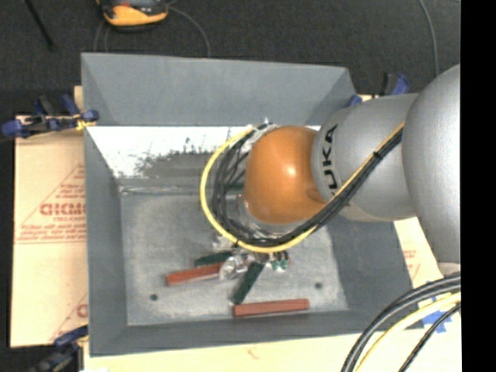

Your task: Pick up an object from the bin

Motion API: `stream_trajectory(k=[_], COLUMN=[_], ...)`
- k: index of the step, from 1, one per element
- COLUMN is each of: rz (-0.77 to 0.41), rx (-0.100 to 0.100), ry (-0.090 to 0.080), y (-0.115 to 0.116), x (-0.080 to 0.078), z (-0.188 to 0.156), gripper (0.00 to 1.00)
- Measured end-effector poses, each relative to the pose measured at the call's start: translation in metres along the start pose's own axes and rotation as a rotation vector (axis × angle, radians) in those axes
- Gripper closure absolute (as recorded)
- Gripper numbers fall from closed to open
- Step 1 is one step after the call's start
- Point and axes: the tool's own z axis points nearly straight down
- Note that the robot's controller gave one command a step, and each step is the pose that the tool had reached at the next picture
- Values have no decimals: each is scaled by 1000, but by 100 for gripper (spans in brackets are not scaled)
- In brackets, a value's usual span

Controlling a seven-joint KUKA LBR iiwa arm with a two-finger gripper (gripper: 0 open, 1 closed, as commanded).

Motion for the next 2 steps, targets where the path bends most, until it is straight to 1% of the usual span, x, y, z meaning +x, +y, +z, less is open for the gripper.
stream_trajectory(k=[1,2], rz=[1,3], rx=[0,0], ry=[1,-1], y=[0,-1], x=[0,0], z=[-12,-24], gripper=[100,100])
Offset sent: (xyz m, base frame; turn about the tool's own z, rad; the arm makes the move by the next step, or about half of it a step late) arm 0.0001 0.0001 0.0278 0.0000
